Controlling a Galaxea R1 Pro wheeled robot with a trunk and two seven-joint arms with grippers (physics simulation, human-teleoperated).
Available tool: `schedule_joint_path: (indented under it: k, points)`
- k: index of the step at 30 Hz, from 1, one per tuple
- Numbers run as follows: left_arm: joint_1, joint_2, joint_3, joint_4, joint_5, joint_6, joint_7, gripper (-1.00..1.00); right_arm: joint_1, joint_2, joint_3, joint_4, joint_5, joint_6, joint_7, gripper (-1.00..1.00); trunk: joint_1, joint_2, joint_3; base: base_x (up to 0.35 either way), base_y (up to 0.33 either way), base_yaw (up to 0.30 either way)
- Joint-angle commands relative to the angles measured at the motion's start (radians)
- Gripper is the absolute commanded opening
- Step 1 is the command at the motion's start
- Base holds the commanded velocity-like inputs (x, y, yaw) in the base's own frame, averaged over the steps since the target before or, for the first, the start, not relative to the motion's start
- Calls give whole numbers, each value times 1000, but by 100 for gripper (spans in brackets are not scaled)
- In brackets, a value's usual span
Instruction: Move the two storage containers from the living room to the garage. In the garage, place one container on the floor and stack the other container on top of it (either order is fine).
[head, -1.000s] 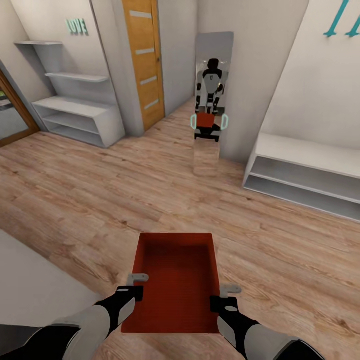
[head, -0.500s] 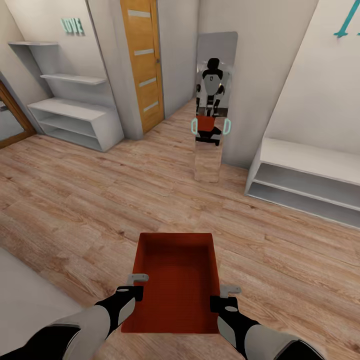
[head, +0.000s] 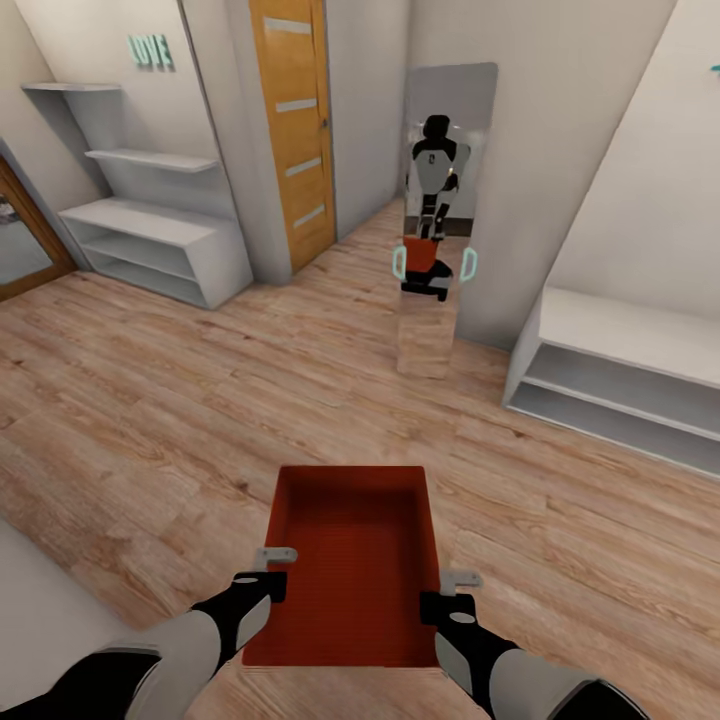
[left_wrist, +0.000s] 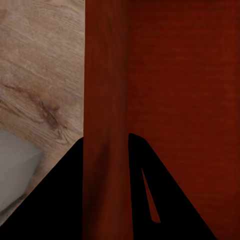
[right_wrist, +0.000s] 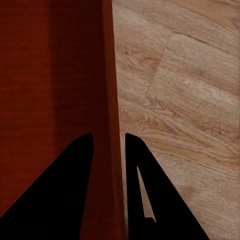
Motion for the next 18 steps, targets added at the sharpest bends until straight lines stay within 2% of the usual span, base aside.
schedule_joint_path:
  k: [1,18]
  points:
    - [0,20,1,4,10,5,34,-100,-1,-9,41,-1,0,-18,-5,-100,1,-1,-1,322,0,13]
    - [0,20,2,4,10,5,34,-100,-1,-9,41,-1,0,-18,-6,-100,1,-1,-1,322,0,1]
